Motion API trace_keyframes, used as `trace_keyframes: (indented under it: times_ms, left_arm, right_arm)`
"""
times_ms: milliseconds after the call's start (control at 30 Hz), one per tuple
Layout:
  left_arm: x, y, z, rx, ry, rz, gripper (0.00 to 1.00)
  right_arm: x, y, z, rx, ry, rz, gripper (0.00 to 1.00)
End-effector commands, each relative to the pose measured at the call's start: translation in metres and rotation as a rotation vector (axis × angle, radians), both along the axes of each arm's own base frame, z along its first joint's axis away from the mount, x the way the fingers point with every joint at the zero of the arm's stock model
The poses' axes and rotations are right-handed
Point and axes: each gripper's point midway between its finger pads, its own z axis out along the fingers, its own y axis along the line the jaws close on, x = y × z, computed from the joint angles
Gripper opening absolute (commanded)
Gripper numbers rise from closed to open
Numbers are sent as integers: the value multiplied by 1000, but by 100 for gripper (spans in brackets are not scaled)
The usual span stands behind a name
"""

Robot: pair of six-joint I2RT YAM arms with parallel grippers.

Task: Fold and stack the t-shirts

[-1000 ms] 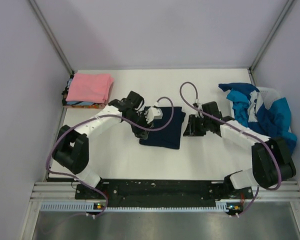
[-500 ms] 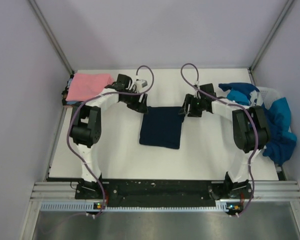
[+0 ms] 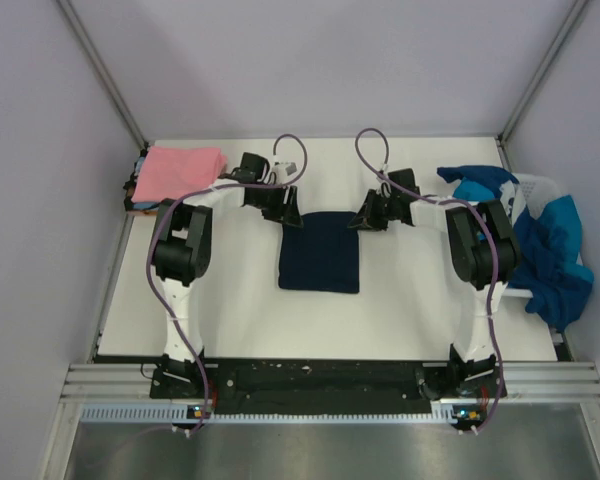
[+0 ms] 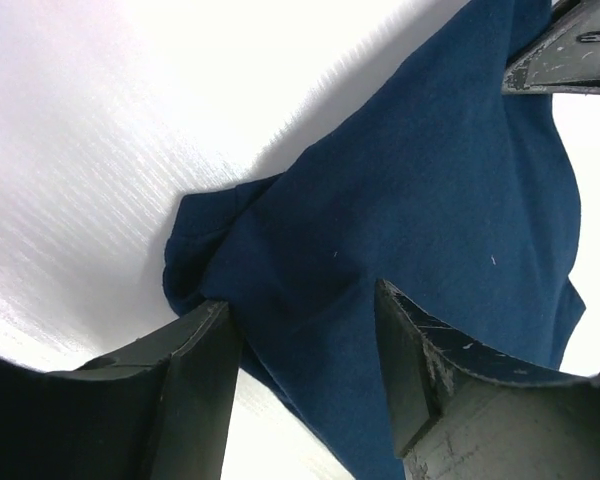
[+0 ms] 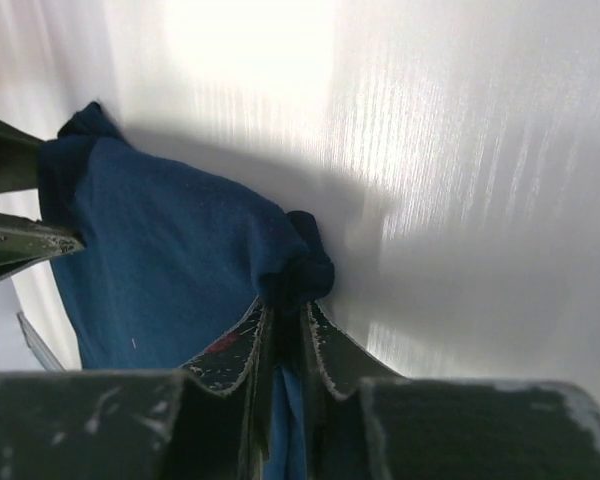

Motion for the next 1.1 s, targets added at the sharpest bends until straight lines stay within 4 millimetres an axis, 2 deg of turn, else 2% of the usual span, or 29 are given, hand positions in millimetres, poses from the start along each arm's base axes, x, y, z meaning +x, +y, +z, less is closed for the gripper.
trace_keyframes:
  times_ms: [0,33,233,367,500,667,733,767,900,967,1000,1067]
  left_arm:
    - [9,8,3,-27,0,30,59]
    - [11,12,4,-27,-7,43,59]
    - [24,34,18,14,-56,125,64]
    - [15,42,16,41,-23,187,68]
    - [-5,35,-1,6,87,214,74]
    - [-26,19,-26,-52,234,181,73]
    - [-28,14,-35,-68,272,174,68]
    - [-29,11,-38,-86,291,166,62]
    - [-28,1,-35,-159,317,145,26]
    - [-24,1,-27,-162,287,143,0]
    - [-24,1,-22,-171,269,139,0]
    - [-22,2,-7,-189,226,136,0]
  right_arm:
    - [24,10,9,58,-60,-7,3]
    - [26,8,7,56,-55,-14,0]
    - [30,3,-5,51,-36,-39,0]
    - [31,2,-3,42,-43,-40,0]
    - [29,5,0,44,-52,-25,0]
    - [31,7,4,57,-60,-30,0]
    - [29,10,4,57,-61,-21,0]
    - [29,11,4,54,-62,-19,0]
    - [27,10,7,44,-73,-8,0]
    - [26,9,10,37,-83,4,0]
    - [25,9,13,33,-86,11,3]
    - [22,7,21,19,-100,29,17]
